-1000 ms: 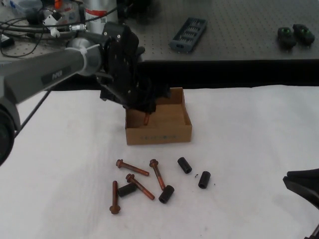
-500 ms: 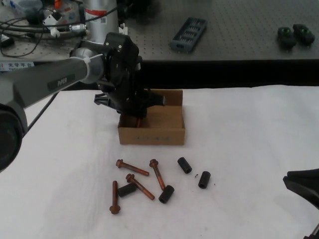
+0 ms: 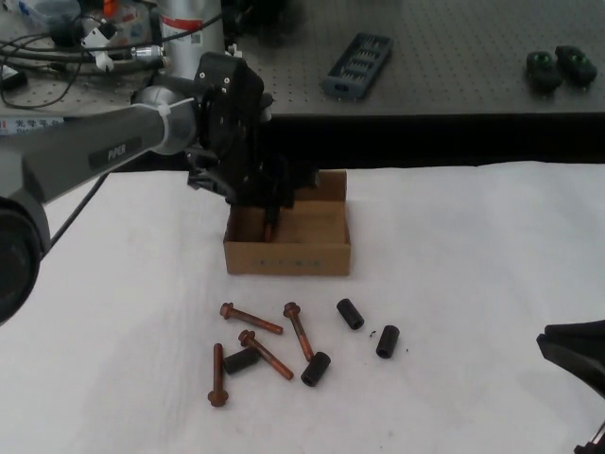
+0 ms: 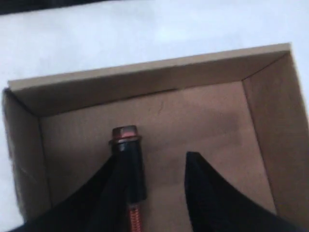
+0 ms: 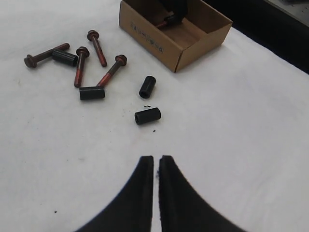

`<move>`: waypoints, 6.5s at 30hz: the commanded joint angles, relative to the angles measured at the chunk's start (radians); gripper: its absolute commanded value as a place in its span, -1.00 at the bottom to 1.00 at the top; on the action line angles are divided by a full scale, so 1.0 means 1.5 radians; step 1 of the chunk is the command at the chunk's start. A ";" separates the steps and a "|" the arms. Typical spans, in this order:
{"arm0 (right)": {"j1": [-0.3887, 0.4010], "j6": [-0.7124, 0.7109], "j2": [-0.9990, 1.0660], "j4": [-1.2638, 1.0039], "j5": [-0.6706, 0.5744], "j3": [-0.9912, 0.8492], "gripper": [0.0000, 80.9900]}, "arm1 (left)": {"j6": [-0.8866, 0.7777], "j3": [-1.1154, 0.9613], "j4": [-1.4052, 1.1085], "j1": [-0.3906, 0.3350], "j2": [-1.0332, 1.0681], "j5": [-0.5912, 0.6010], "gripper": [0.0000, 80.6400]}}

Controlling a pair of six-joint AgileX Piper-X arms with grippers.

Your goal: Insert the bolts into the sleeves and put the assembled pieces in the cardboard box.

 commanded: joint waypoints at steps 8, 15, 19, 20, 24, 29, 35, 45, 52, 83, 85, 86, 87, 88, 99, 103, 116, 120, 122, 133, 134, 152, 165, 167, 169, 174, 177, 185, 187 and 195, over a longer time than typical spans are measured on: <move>-0.005 0.077 -0.003 -0.038 -0.004 -0.016 -0.91 | 0.024 -0.013 0.062 0.017 -0.165 0.024 -0.27; -0.005 0.121 0.042 -0.038 -0.038 -0.071 -0.91 | 0.129 -0.012 0.320 0.035 -0.230 0.003 -0.58; -0.003 0.121 0.094 -0.026 -0.078 -0.120 -0.91 | 0.133 -0.012 0.404 0.035 -0.235 0.003 -0.57; -0.003 0.121 0.109 -0.018 -0.084 -0.130 -0.91 | 0.120 -0.012 0.419 0.035 -0.236 0.003 -0.57; -0.003 0.121 0.179 0.029 -0.132 -0.184 -0.93 | 0.109 0.016 0.439 0.035 -0.253 0.003 -0.57; -0.003 0.120 0.258 0.066 -0.184 -0.245 -0.87 | 0.101 0.114 0.394 0.035 -0.312 0.003 -0.57; -0.003 0.115 0.317 0.068 -0.184 -0.295 -0.57 | 0.091 0.310 0.269 0.035 -0.431 0.003 -0.57; 0.024 0.022 0.458 0.119 -0.179 -0.405 -0.58 | -0.015 0.576 0.112 0.039 -0.595 -0.003 -0.57; 0.088 0.009 0.590 0.129 -0.146 -0.512 -0.58 | -0.015 0.720 0.059 0.039 -0.720 -0.021 -0.57; 0.215 -0.082 1.004 0.205 -0.020 -0.858 -0.40 | 0.000 0.957 0.118 0.040 -1.072 -0.048 -0.57; 0.229 -0.096 1.011 0.205 -0.007 -0.858 -0.40 | 0.000 0.957 0.120 0.040 -1.078 -0.048 -0.57; 0.236 -0.097 1.015 0.203 0.001 -0.858 -0.40 | 0.006 0.957 0.122 0.040 -1.078 -0.048 -0.57; 0.240 -0.097 1.017 0.203 0.003 -0.858 -0.40 | 0.006 0.957 0.124 0.040 -1.078 -0.048 -0.57; 0.245 -0.097 1.022 0.202 0.006 -0.858 -0.40 | 0.006 0.957 0.128 0.040 -1.078 -0.048 -0.57; 0.238 -0.110 1.035 0.197 0.058 -0.858 -0.45 | 0.050 0.957 0.171 0.040 -1.078 -0.048 -0.57; 0.227 -0.110 1.035 0.194 0.058 -0.858 -0.51 | 0.050 0.957 0.171 0.040 -1.078 -0.048 -0.57; 0.222 -0.104 1.064 0.200 0.045 -0.858 -0.51 | 0.050 0.957 0.171 0.040 -1.078 -0.048 -0.57; 0.222 -0.104 1.067 0.206 0.045 -0.858 -0.51 | 0.050 0.957 0.171 0.040 -1.078 -0.048 -0.57; 0.222 -0.104 1.067 0.206 0.045 -0.860 -0.51 | 0.050 0.957 0.171 0.040 -1.078 -0.048 -0.57; 0.222 -0.030 1.021 0.213 0.045 -0.860 -0.91 | 0.205 0.957 0.171 0.040 -1.078 0.003 -0.57; 0.222 -0.030 1.007 0.212 0.045 -0.860 -0.91 | 0.217 0.957 0.170 0.040 -1.078 0.003 -0.57; 0.192 0.080 0.671 0.231 0.045 -0.586 -0.91 | 0.376 0.755 0.171 0.022 -0.809 0.061 -0.57; 0.100 0.151 0.266 0.256 0.045 -0.316 -0.91 | 0.480 0.535 0.201 -0.088 -0.504 -0.017 -0.57; 0.090 0.163 0.210 0.276 0.045 -0.293 -0.91 | 0.481 0.496 0.202 -0.097 -0.459 -0.017 -0.57; 0.081 0.165 0.151 0.305 0.045 -0.274 -0.91 | 0.481 0.462 0.206 -0.103 -0.423 -0.017 -0.50; 0.070 0.176 0.043 0.374 0.066 -0.253 -0.91 | 0.491 0.398 0.221 -0.115 -0.354 -0.054 -0.23; 0.070 0.176 -0.003 0.400 0.092 -0.252 -0.91 | 0.511 0.391 0.222 -0.117 -0.332 -0.079 -0.27; 0.070 0.176 -0.049 0.412 0.113 -0.252 -0.91 | 0.537 0.391 0.238 -0.120 -0.279 -0.125 -0.32; 0.070 0.176 -0.049 0.412 0.116 -0.252 -0.91 | 0.542 0.391 0.238 -0.121 -0.270 -0.125 -0.32; 0.070 0.176 -0.049 0.434 0.116 -0.252 -0.91 | 0.544 0.391 0.206 -0.122 -0.256 -0.125 -0.32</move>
